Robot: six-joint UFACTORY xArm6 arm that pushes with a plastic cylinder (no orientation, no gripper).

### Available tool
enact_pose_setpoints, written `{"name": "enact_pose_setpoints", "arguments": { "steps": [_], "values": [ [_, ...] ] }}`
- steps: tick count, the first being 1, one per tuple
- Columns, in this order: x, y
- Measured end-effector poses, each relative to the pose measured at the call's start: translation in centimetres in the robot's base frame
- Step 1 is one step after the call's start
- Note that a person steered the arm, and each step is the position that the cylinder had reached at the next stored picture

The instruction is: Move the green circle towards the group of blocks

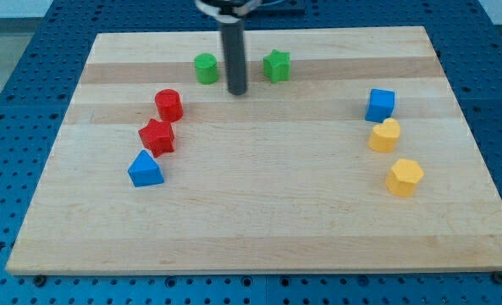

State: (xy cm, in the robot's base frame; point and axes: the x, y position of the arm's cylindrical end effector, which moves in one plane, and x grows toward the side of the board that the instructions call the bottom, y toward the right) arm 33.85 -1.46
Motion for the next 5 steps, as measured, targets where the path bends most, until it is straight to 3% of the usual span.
{"name": "enact_pose_setpoints", "arguments": {
  "steps": [2,3,4,5],
  "values": [
    [0.0,11.1],
    [-1.7,12.1],
    [1.4,9.0],
    [8.0,7.1]
  ]
}}
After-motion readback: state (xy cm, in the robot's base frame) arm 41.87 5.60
